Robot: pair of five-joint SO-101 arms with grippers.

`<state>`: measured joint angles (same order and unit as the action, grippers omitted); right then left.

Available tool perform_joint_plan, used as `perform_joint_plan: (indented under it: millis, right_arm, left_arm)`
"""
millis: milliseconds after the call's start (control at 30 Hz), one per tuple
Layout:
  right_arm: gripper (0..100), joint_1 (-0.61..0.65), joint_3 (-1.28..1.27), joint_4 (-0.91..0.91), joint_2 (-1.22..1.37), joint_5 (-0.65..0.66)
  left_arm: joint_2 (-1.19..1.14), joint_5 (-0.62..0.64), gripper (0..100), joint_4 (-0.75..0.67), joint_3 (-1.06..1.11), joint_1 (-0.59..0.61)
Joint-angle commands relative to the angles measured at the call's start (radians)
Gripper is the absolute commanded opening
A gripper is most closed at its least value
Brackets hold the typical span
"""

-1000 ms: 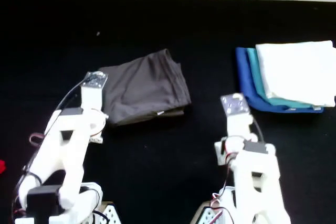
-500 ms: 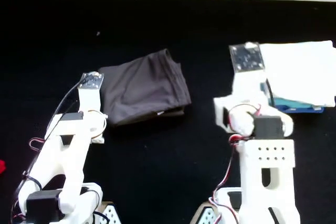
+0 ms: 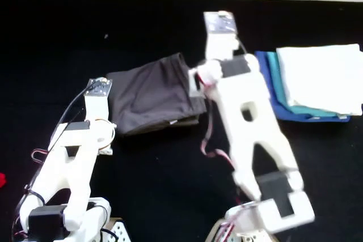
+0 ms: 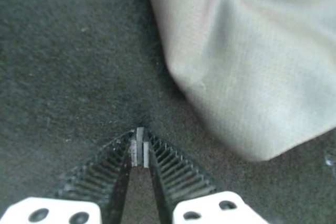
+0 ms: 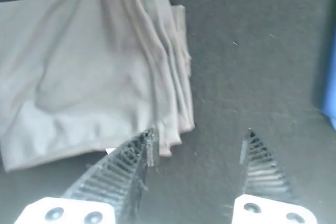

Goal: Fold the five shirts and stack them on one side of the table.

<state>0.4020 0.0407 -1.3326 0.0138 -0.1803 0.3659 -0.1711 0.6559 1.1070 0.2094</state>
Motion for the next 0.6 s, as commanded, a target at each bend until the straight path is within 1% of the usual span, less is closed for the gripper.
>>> perform_joint_plan:
  millis: [0,100,167,267,367,567]
  right_arm:
    - [24.8,0.039,0.265,-0.074,0.203,-0.015]
    - [24.8,0.068,0.403,-0.122,0.36,-0.023]
    - [25.0,0.082,0.487,-0.151,0.447,-0.074]
    - [29.7,0.093,0.616,-0.196,0.559,-0.109]
    - [35.8,0.099,0.727,-0.237,0.65,-0.107]
    - [36.1,0.153,0.88,-0.282,0.792,-0.107]
  left_arm:
    - [-0.004,0.008,1,-0.028,0.002,0.015]
    - [-0.004,0.008,1,-0.028,0.002,0.015]
    - [-0.004,0.008,1,-0.028,0.002,0.015]
    - [-0.004,0.008,1,-0.028,0.002,0.015]
    - [-0.004,0.008,1,-0.029,0.002,0.015]
    - [-0.004,0.008,1,-0.029,0.002,0.015]
